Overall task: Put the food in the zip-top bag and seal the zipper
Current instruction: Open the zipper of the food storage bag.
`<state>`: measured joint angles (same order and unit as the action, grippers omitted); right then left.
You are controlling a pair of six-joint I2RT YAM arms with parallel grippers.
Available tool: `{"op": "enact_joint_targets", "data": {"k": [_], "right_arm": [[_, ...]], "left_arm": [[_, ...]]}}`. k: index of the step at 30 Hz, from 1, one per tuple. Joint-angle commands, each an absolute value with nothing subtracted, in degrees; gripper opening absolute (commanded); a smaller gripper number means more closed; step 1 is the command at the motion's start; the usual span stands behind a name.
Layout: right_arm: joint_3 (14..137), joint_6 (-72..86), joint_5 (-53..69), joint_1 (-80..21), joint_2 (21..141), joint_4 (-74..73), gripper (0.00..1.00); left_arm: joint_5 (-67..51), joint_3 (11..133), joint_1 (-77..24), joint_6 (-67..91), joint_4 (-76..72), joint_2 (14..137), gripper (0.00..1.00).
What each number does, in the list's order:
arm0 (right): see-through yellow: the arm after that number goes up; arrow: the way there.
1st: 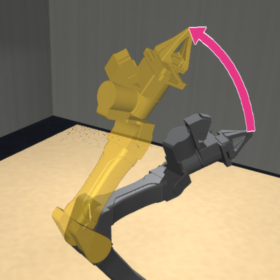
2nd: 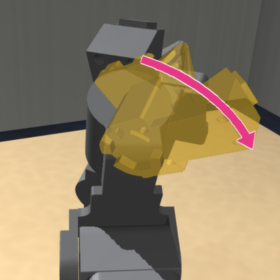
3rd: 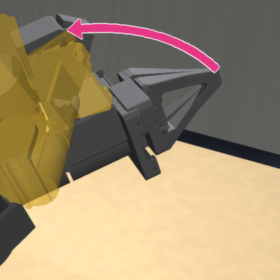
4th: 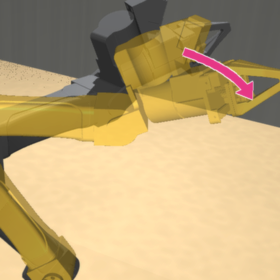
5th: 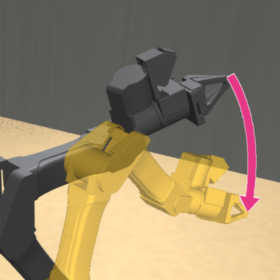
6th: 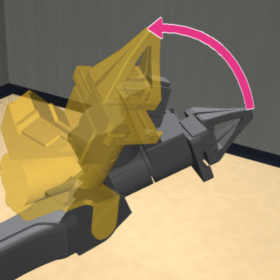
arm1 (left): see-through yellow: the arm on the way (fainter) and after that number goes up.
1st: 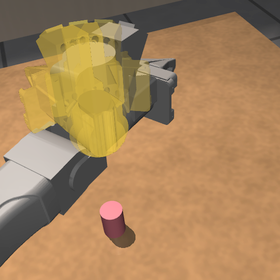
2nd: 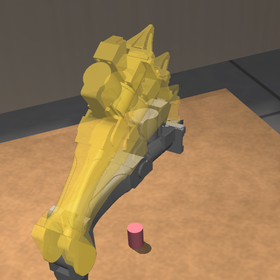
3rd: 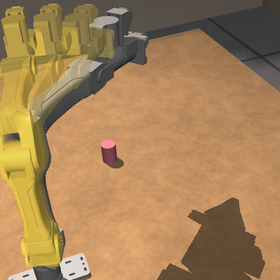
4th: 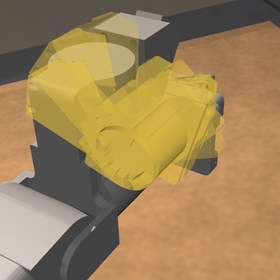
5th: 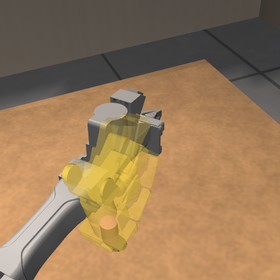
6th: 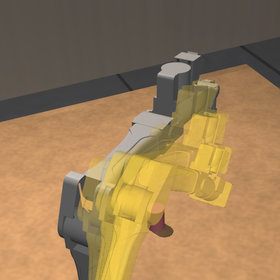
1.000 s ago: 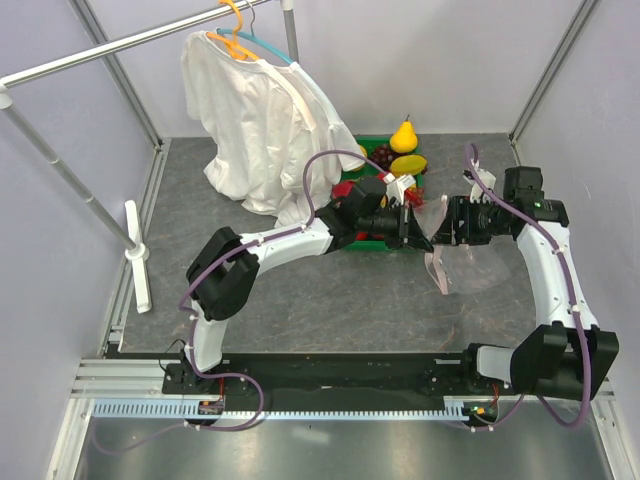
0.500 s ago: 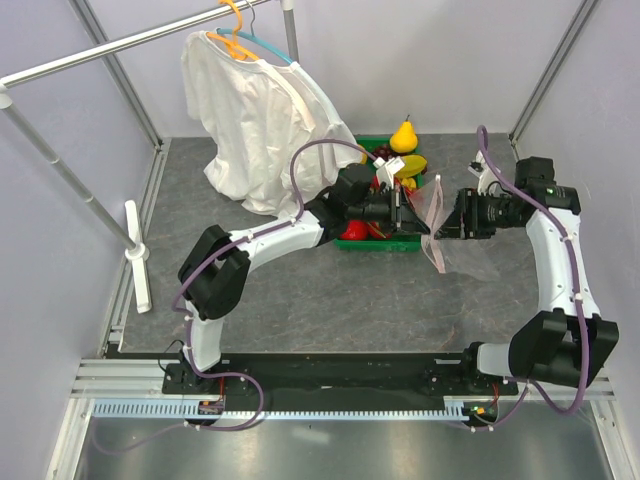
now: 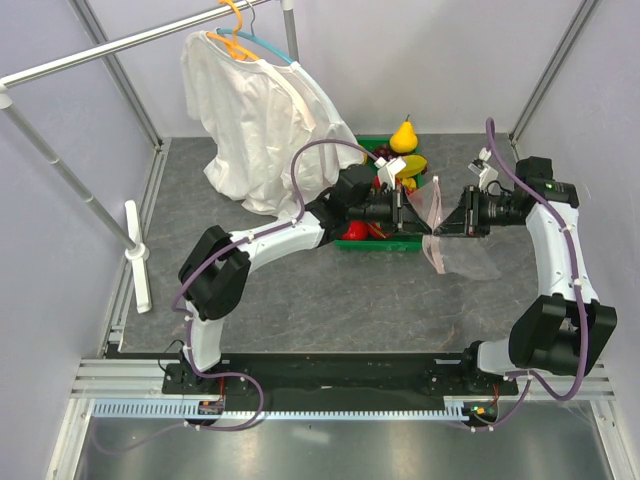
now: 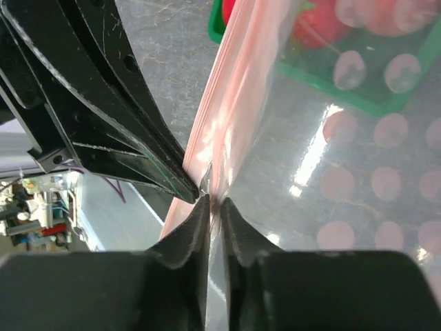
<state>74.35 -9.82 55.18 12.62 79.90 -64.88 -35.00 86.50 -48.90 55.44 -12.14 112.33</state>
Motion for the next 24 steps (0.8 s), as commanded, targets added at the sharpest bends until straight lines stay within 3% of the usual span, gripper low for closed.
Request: {"op": "enact_joint_targets", "data": {"k": [1, 2, 3, 10, 16, 24], "right_arm": [[76.5, -9.3, 55.1, 13.2, 78.5, -63.5, 0.12], [77.0, -9.6, 54.5, 13.5, 78.3, -63.5, 0.01], [77.5, -10.3, 53.4, 14.1, 78.3, -64.0, 0.00], [84.3, -22.5, 55.9, 21.3, 80.8, -75.5, 0.00], [88.1, -28.4, 62.1, 25.6, 84.2, -83.6, 0.00], [78.0, -28.0, 74.9, 22.4, 83.8, -83.6, 0.00]], "left_arm": [[-34.9, 88.2, -49.7, 53.3, -12.5, 110.2, 0.02], [-34.9, 87.7, -49.6, 52.7, -11.9, 109.7, 0.02], [-34.7, 87.4, -49.6, 52.2, -11.4, 109.4, 0.02], [-32.4, 84.4, -47.9, 48.3, -7.9, 106.7, 0.02], [-24.4, 88.1, -47.5, 39.7, 5.0, 107.5, 0.02], [-24.4, 95.4, -49.9, 36.4, 6.6, 109.5, 0.02]]}}
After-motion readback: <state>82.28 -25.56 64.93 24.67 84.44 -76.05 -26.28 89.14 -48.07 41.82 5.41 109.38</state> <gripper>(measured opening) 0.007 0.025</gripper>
